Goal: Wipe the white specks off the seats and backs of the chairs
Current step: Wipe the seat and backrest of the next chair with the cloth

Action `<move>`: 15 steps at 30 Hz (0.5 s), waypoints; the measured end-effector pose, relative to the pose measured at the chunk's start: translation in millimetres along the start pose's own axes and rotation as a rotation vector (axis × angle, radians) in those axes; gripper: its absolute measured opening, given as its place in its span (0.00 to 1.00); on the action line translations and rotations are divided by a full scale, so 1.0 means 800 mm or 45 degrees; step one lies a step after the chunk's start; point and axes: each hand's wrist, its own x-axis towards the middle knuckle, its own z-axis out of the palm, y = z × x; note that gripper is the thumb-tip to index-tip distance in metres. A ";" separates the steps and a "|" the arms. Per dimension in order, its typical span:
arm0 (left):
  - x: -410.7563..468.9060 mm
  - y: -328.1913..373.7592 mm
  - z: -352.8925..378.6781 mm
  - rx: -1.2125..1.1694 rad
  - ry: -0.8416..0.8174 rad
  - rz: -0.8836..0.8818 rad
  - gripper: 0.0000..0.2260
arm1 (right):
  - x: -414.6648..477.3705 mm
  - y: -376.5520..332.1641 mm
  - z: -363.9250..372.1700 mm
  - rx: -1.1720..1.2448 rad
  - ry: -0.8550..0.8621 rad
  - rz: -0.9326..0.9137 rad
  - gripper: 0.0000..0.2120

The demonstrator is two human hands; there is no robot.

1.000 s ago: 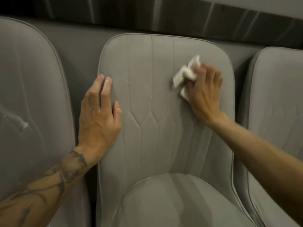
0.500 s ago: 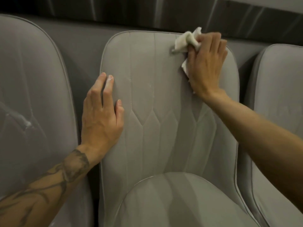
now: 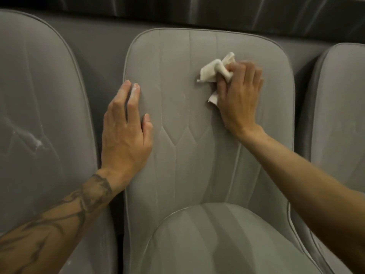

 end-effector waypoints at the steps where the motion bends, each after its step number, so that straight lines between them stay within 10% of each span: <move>1: 0.000 0.000 0.000 -0.002 0.001 0.000 0.26 | -0.014 -0.003 -0.001 0.023 0.009 0.023 0.12; 7: 0.001 0.002 -0.001 -0.001 -0.009 -0.005 0.26 | -0.119 -0.003 -0.032 0.092 -0.272 -0.086 0.09; 15: 0.001 0.000 0.001 0.012 0.005 0.002 0.26 | -0.066 -0.010 -0.008 -0.011 -0.032 0.060 0.14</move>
